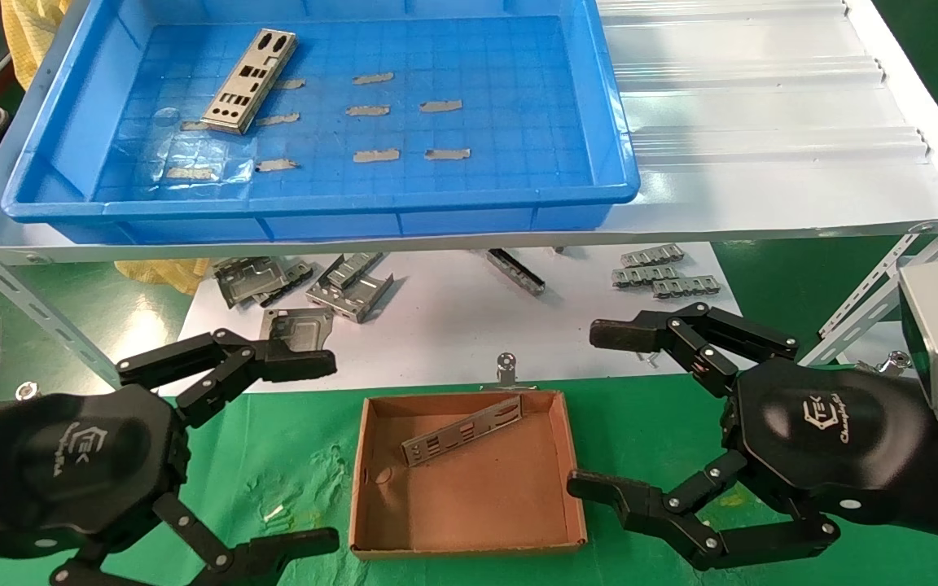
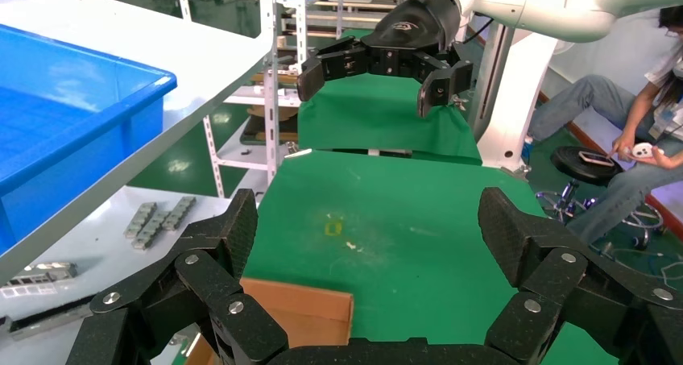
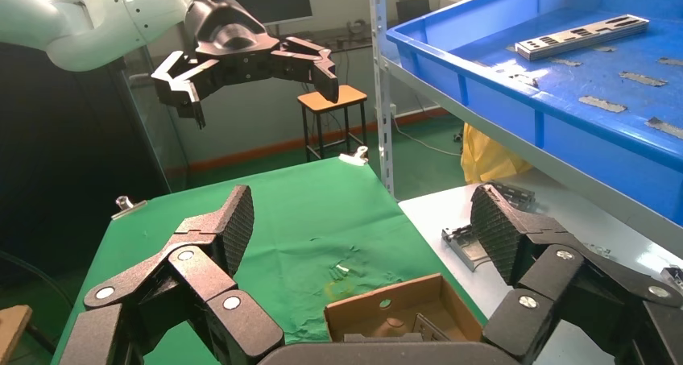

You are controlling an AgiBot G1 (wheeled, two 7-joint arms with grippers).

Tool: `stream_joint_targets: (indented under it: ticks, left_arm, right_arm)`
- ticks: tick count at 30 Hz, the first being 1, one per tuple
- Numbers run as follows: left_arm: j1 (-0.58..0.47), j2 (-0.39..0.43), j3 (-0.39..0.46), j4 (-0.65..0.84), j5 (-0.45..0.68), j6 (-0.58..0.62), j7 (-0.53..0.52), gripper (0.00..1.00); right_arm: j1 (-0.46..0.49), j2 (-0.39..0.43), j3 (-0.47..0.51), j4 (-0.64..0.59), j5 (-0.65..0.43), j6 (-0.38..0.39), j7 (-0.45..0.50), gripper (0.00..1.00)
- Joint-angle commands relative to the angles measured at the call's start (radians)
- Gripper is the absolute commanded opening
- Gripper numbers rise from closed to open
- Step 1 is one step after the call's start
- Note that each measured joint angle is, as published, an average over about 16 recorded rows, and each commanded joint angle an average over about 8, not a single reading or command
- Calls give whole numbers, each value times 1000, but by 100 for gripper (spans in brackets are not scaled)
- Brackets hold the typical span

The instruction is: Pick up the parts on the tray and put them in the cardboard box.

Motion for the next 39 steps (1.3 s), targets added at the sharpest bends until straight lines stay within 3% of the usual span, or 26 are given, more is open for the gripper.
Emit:
stream_joint_targets:
  ticks: [1,39]
  left_arm:
    - [0,0,0,0,0,0,0,100]
    - [0,0,0,0,0,0,0,100]
  right_arm:
    - [0,0,0,0,0,0,0,100]
    - [0,0,0,0,0,0,0,100]
